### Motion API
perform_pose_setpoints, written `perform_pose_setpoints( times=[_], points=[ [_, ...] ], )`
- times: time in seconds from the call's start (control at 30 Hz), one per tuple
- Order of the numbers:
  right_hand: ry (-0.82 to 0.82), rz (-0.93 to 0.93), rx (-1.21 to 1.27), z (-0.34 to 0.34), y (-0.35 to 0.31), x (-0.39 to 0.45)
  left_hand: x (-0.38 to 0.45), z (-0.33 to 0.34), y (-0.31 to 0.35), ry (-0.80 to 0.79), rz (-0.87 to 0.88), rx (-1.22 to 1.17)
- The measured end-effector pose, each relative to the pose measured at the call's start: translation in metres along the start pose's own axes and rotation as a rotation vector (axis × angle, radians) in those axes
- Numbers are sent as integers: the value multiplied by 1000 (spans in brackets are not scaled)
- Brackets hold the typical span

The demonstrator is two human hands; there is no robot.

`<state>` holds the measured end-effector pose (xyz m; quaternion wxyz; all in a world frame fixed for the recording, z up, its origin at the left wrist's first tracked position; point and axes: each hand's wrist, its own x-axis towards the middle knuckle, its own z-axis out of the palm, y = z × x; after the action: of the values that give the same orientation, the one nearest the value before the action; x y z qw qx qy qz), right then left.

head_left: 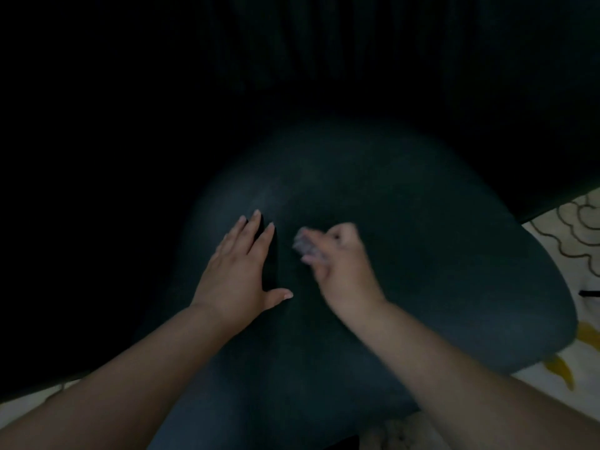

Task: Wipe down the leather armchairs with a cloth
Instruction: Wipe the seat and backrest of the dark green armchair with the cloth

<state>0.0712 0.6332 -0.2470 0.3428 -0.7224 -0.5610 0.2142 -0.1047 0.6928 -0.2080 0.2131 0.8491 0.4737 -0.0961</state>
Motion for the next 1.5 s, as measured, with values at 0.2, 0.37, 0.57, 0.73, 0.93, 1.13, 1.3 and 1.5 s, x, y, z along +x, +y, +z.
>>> perform_pose_setpoints(
  times=[0.2,0.37,0.57,0.73,0.93,1.13,1.3,1.5],
  points=[
    [198,334,87,-29,0,15,-15,2,-2,-9,-16,-8],
    [-15,283,200,0,-20,-22,-25,6,2,-13,-14,3],
    [233,507,279,-37,-13,-3,-38,9,2,-23,-13,-6],
    [35,181,214,10,-28,-33,-46,11,-5,-37,-26,32],
    [304,432,530,-26,-13,-3,-48,9,-14,-33,-43,22],
    [44,336,354,-10,-21,-13,-46,11,-6,-6,-71,7],
    [233,633,459,-46,-1,6,-45,8,-8,-8,-99,17],
    [-22,99,88,-7,-15,-14,-30,-1,-2,4,-101,3]
  ],
)
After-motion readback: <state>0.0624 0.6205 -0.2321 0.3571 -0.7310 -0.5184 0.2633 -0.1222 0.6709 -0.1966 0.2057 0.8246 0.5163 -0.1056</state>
